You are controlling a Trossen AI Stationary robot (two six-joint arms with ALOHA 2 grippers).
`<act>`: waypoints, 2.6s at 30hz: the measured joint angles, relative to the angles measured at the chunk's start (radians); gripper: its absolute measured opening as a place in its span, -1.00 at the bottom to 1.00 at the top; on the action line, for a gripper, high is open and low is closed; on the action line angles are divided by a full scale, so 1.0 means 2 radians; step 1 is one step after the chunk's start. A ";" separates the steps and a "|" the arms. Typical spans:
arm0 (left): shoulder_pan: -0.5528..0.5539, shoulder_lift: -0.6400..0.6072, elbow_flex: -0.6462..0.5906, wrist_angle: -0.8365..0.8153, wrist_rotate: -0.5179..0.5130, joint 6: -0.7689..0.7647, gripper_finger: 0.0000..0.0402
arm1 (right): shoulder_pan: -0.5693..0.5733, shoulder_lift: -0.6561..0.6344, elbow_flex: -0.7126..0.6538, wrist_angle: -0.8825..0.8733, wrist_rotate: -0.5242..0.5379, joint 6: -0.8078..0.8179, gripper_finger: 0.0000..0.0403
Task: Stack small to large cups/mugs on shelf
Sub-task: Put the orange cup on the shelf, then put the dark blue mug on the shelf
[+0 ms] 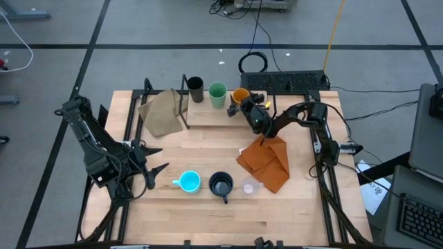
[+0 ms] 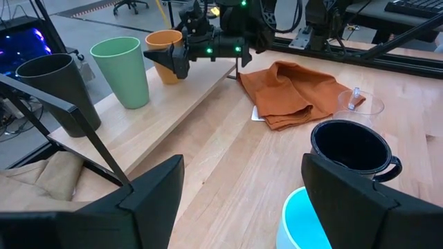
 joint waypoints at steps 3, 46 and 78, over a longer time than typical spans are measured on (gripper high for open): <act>0.000 0.000 0.000 0.000 0.000 0.000 0.45 | 0.000 -0.019 0.000 -0.026 -0.002 0.000 0.79; 0.001 0.000 0.000 0.000 -0.010 0.005 0.45 | 0.059 -0.206 0.002 -0.079 -0.011 -0.133 0.98; 0.021 -0.007 0.001 0.105 -0.050 0.135 0.45 | 0.495 -0.718 -0.001 -0.646 -0.152 0.020 0.95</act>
